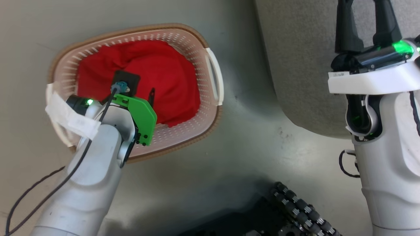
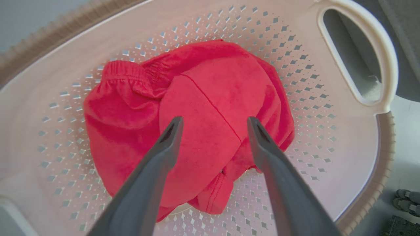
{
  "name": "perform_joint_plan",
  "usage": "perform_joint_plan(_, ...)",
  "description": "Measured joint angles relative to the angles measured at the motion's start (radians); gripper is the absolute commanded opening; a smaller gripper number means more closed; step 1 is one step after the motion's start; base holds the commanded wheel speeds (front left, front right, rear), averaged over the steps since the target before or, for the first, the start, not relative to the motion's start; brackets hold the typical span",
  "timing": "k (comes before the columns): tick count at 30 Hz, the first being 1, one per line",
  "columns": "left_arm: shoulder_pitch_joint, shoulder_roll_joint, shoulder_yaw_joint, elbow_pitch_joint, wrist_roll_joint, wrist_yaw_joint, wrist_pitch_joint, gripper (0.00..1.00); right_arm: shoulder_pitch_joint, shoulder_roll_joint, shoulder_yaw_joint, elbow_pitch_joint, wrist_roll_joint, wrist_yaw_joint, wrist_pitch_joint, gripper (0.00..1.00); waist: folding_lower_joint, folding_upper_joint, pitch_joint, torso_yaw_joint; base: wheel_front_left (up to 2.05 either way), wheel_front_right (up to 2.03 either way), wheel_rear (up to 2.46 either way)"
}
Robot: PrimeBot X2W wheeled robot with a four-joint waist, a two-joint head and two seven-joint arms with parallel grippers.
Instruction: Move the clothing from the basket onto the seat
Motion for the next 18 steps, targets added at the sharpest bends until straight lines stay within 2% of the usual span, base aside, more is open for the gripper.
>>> perform_joint_plan(13, -0.072, 0.006, 0.007, 0.146, 0.018, 0.012, 0.074, 1.00, -0.008, 0.008, 0.026, -0.040, 0.000, 0.011, -0.001, 1.00, 0.0000, 0.0000, 0.062, -0.058, 0.00, 0.00, 0.00)
perform_joint_plan(18, -0.094, 0.013, 0.005, 0.201, 0.034, 0.056, 0.092, 1.00, -0.008, 0.008, 0.029, -0.050, 0.000, 0.017, -0.001, 1.00, 0.0000, 0.0000, 0.068, -0.063, 0.00, 0.00, 0.00)
